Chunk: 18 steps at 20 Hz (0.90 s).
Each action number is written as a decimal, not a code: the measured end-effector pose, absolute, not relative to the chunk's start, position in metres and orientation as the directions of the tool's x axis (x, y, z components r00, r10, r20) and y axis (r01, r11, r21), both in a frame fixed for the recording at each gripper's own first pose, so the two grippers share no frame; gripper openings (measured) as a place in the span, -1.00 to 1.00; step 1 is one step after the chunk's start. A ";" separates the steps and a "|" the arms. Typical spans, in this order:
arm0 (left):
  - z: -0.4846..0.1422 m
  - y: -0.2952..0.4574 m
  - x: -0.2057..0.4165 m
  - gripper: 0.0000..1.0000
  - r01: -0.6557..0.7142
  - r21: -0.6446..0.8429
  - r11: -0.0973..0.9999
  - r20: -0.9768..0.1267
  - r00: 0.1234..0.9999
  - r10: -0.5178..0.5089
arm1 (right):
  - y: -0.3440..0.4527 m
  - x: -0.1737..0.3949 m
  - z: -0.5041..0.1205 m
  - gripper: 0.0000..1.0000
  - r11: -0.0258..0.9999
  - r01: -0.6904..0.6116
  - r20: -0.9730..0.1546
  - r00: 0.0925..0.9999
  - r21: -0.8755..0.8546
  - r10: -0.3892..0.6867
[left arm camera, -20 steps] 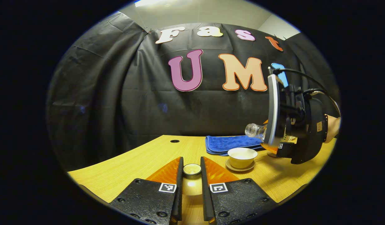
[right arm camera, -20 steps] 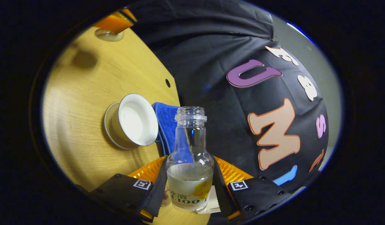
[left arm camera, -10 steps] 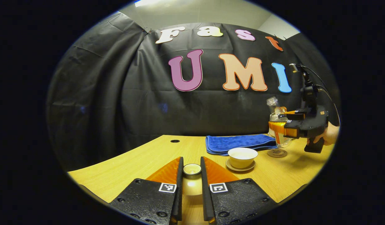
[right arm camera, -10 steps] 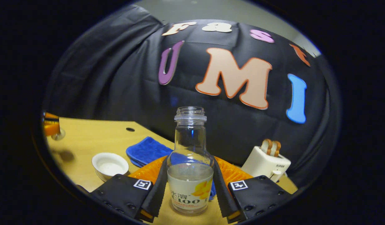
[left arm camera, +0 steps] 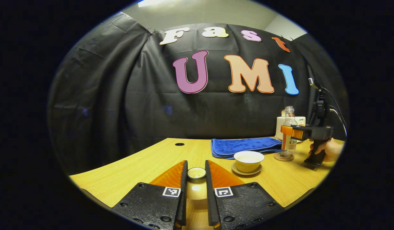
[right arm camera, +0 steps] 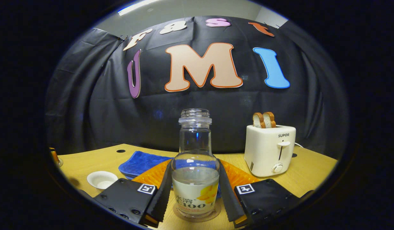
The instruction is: Open the teacup lid with one hand, grasp the water bottle and pour water into the teacup with the other hand; after pouring, place the water bottle on the coaster and then close the teacup lid.
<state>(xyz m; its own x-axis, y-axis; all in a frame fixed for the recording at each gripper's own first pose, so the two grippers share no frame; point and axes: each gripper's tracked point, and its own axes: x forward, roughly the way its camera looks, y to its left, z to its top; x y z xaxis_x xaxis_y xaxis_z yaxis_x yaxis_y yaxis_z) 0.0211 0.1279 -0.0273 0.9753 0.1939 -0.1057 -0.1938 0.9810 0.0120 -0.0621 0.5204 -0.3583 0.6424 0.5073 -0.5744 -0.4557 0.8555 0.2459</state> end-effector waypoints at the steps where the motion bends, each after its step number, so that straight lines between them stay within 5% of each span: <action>1: -0.027 0.128 0.021 -0.55 -0.194 0.012 0.981 -0.106 0.975 0.194 | 0.521 -0.062 -0.361 0.52 0.861 -0.445 -0.580 0.644 0.246 0.499; 18: -0.027 0.129 0.020 -0.53 -0.198 0.012 0.980 -0.106 0.974 0.198 | 0.515 -0.074 -0.364 0.62 0.878 -0.441 -0.585 0.669 0.184 0.459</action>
